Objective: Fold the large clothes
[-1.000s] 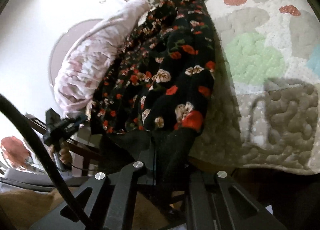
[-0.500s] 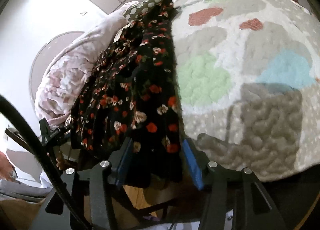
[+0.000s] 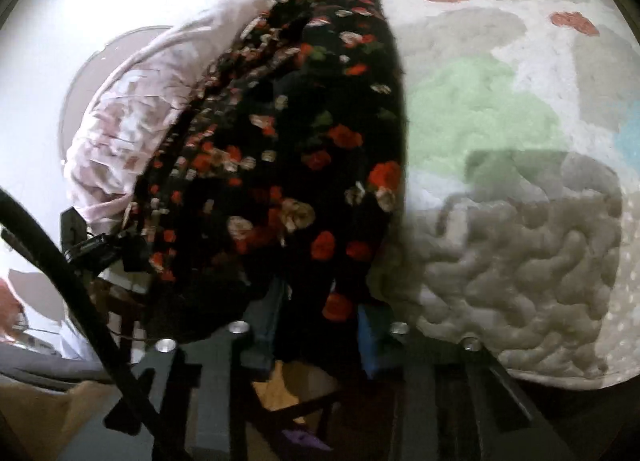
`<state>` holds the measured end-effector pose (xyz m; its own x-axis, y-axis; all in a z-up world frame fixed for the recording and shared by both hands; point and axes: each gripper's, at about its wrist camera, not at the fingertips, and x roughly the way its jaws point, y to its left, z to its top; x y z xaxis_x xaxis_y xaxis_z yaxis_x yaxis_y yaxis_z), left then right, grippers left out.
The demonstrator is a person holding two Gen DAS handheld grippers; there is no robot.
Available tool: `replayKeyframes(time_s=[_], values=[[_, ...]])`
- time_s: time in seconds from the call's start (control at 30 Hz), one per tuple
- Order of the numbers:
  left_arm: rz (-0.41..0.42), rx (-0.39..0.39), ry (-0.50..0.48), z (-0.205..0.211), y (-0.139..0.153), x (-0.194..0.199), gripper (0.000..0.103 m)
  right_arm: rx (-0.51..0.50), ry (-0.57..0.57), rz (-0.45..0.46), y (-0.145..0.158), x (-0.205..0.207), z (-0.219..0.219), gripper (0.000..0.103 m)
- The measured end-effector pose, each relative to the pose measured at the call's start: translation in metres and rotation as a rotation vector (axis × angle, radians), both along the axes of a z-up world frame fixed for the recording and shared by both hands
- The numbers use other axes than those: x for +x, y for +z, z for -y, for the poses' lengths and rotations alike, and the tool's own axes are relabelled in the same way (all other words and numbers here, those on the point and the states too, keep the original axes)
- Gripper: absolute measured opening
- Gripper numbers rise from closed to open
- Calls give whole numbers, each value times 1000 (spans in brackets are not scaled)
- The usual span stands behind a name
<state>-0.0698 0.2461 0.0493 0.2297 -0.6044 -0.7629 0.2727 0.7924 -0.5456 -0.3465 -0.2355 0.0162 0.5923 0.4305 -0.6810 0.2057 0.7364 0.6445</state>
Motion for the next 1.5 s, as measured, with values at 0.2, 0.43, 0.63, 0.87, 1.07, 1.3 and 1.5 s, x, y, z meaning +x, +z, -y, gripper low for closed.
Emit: replayKeyframes(time_s=[0.2, 0.43, 0.63, 0.87, 1.07, 1.3, 1.5], values=[[-6, -70, 12, 6, 25, 5, 12, 70, 79, 104, 48, 12, 6, 28], [86, -82, 18, 65, 90, 87, 3, 178, 25, 275, 111, 85, 57, 16], [251, 53, 86, 140, 133, 182, 8, -69, -276, 169, 110, 207, 137, 6], [314, 102, 28, 128, 127, 139, 62, -23, -186, 154, 89, 199, 118, 55], [226, 170, 52, 77, 77, 97, 63, -99, 34, 119, 81, 159, 51, 61], [168, 141, 126, 30, 51, 55, 63, -161, 40, 233, 116, 177, -2, 90], [161, 135, 123, 15, 44, 46, 64, -238, 164, 27, 79, 203, -40, 4]])
